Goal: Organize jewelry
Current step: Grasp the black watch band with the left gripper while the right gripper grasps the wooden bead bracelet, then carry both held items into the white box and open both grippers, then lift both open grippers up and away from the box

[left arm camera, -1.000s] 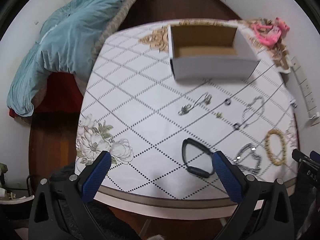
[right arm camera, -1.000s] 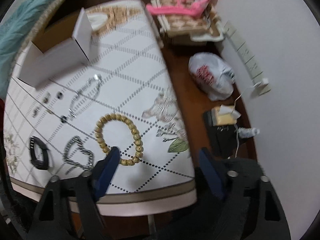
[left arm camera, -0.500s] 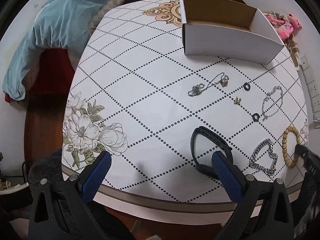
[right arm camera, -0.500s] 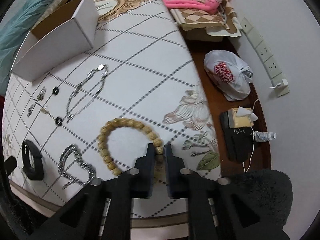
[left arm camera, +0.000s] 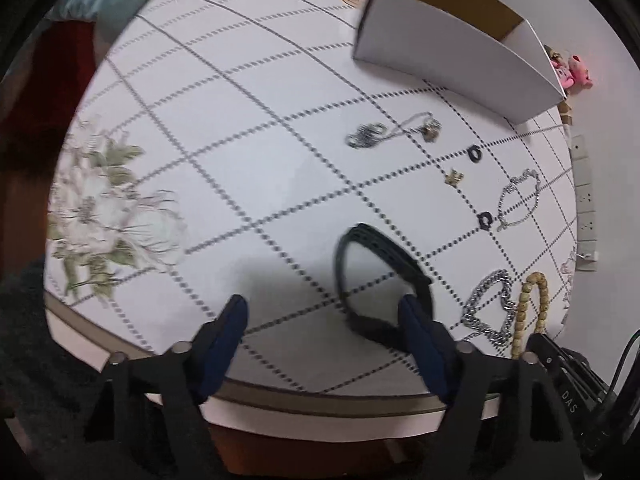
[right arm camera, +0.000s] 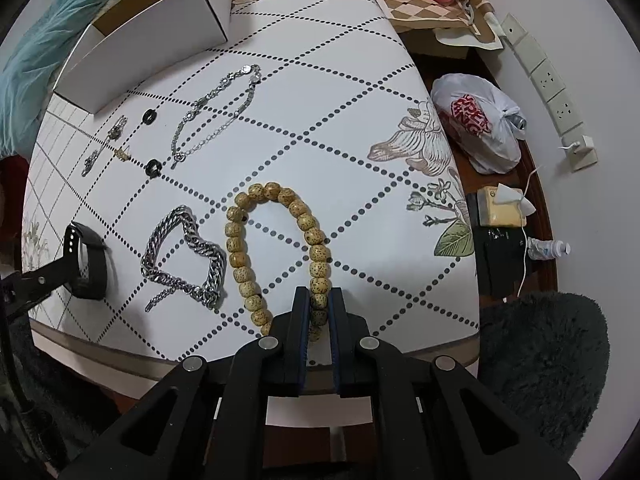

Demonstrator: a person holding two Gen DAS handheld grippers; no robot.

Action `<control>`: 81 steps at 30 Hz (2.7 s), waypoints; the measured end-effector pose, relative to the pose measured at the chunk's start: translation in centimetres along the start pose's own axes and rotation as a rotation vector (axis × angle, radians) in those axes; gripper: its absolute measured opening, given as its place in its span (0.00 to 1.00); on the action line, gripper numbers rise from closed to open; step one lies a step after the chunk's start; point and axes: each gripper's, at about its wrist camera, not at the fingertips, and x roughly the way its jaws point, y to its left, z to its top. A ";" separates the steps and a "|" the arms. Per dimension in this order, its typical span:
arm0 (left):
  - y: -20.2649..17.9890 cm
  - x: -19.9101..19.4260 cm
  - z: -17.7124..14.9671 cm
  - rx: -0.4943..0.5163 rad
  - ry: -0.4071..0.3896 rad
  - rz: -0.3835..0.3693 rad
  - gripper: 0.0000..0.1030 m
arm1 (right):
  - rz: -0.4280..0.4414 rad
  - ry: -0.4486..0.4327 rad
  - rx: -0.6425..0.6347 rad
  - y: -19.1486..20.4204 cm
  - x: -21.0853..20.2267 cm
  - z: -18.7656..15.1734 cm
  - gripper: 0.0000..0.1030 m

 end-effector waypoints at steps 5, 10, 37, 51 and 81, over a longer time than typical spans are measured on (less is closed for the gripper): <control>-0.5 0.7 0.4 0.032 -0.014 -0.023 0.30 | -0.019 0.004 0.000 -0.1 0.1 0.8 0.10; -1.3 0.6 0.4 0.081 -0.039 -0.021 0.04 | -0.062 0.005 -0.023 0.7 0.1 1.1 0.10; -5.9 -12.6 8.1 0.228 -0.401 -0.037 0.03 | 0.264 -0.331 -0.055 4.7 -15.1 10.8 0.09; -6.2 -10.6 16.9 0.225 -0.316 -0.105 0.03 | 0.319 -0.296 -0.101 9.9 -13.3 21.3 0.09; -3.7 -8.1 18.2 0.133 -0.340 0.119 1.00 | -0.015 -0.223 -0.205 11.0 -6.9 23.3 0.91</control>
